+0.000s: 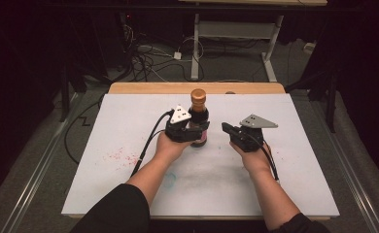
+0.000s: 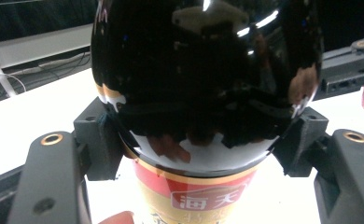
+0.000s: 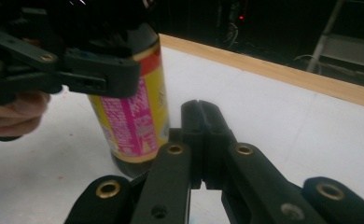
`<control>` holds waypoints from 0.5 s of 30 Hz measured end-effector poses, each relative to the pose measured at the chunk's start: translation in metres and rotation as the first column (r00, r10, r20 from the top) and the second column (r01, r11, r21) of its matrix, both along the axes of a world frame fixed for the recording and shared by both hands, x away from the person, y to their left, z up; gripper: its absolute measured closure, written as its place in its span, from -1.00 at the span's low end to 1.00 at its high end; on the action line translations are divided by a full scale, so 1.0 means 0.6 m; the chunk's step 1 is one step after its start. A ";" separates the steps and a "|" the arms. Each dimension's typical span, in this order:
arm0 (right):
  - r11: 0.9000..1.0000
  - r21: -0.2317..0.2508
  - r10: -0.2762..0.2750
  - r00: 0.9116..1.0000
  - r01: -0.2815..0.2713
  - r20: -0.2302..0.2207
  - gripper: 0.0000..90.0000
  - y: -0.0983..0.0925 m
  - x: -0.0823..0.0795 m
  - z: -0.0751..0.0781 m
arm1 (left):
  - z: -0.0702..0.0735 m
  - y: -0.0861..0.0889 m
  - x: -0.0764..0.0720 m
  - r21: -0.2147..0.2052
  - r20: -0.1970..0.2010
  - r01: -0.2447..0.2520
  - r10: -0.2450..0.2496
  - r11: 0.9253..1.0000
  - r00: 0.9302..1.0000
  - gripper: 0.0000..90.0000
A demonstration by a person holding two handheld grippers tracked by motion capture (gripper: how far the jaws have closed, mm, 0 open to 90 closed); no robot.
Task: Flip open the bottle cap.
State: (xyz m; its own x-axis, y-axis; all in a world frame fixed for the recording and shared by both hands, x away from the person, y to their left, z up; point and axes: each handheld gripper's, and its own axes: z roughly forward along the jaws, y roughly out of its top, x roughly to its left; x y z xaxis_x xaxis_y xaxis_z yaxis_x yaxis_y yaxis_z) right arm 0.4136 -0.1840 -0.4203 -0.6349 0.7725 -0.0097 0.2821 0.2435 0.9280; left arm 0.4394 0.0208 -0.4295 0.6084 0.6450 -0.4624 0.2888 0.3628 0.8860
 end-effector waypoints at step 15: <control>1.000 -0.009 0.011 0.999 -0.010 0.034 1.00 0.011 0.018 0.029 | -0.002 0.001 0.000 -0.009 0.004 0.002 -0.002 1.000 1.000 -0.37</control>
State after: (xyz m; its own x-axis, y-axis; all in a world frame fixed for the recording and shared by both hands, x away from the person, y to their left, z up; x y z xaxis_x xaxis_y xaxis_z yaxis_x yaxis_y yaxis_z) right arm 0.4245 -0.1773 -0.4028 -0.6422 0.7656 -0.0381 0.2478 0.2544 0.9348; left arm 0.4393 0.0216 -0.4306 0.6115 0.6395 -0.4659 0.2857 0.3706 0.8837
